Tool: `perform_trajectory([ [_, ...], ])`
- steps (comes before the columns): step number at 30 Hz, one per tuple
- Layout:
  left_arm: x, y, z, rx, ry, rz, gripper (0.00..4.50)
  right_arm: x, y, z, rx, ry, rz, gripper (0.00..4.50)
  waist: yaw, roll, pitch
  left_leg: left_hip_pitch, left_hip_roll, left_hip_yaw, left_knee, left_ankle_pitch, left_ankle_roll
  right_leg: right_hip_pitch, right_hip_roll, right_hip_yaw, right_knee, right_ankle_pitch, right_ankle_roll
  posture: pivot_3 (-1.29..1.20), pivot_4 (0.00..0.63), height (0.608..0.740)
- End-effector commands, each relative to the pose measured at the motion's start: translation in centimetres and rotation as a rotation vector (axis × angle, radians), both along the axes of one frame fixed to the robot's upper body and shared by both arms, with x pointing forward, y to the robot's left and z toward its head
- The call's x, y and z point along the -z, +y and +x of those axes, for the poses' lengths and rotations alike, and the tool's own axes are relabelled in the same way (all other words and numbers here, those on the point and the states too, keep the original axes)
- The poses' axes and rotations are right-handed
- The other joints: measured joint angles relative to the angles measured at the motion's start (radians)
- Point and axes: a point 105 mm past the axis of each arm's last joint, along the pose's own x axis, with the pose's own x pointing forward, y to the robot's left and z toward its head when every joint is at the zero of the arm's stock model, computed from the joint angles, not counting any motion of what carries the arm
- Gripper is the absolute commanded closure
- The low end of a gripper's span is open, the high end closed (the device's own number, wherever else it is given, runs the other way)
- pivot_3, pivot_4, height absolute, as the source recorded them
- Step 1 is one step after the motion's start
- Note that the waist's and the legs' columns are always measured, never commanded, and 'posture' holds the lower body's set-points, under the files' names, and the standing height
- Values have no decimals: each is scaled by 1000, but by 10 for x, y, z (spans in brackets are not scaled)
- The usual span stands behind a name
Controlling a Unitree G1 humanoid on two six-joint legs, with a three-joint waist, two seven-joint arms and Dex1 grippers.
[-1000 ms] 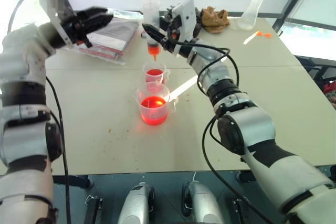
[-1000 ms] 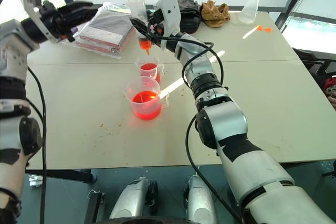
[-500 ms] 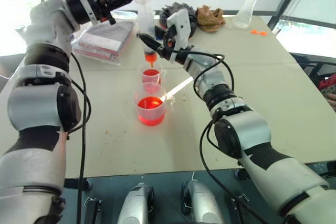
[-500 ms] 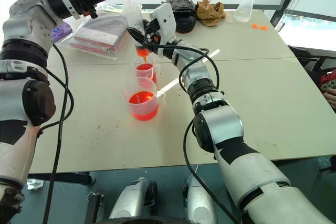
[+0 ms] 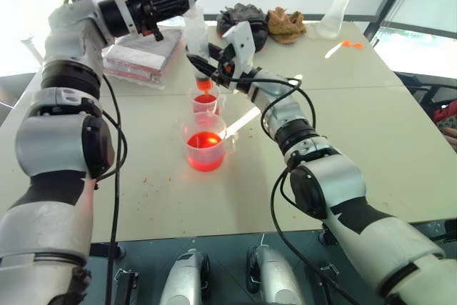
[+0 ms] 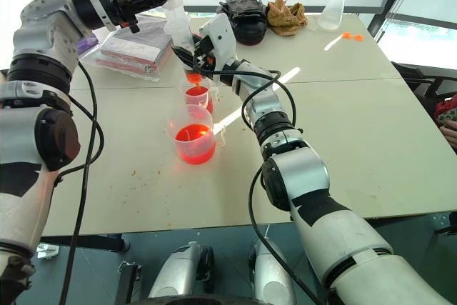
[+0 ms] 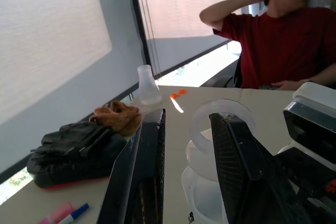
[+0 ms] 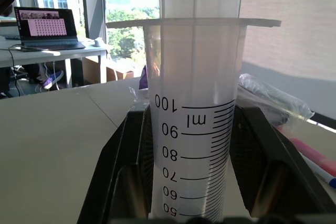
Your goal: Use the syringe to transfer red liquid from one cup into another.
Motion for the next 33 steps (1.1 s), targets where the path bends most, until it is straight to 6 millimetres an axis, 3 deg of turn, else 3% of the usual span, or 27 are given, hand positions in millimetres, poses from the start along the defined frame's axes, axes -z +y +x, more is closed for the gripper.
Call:
perform_trajectory([
  [1,-14,-10,-5,19,-62,44,4306,-24,10,-8,-28,-97,10,3036,-1,0,0,0,0,0,0,0,0,0,0,0,0,0,0,0,150,740],
  [6,-11,-10,-4,19,-58,61,4471,-25,10,-8,-28,-105,6,3036,-2,0,0,0,0,0,0,0,0,0,0,0,0,0,0,0,150,740],
  [10,5,-9,-2,12,-37,137,4471,-31,9,-8,-25,-102,31,3036,-1,0,0,0,0,0,0,0,0,0,0,0,0,0,0,0,150,740],
  [21,40,-1,4,1,61,142,4471,-52,4,-8,-21,-139,56,3036,-1,0,0,0,0,0,0,0,-1,0,0,0,1,0,0,0,150,740],
  [33,62,-5,8,7,116,143,4471,-70,2,-11,-24,-173,97,3036,-1,0,0,0,0,0,0,0,-1,0,0,0,1,0,0,0,150,740],
])
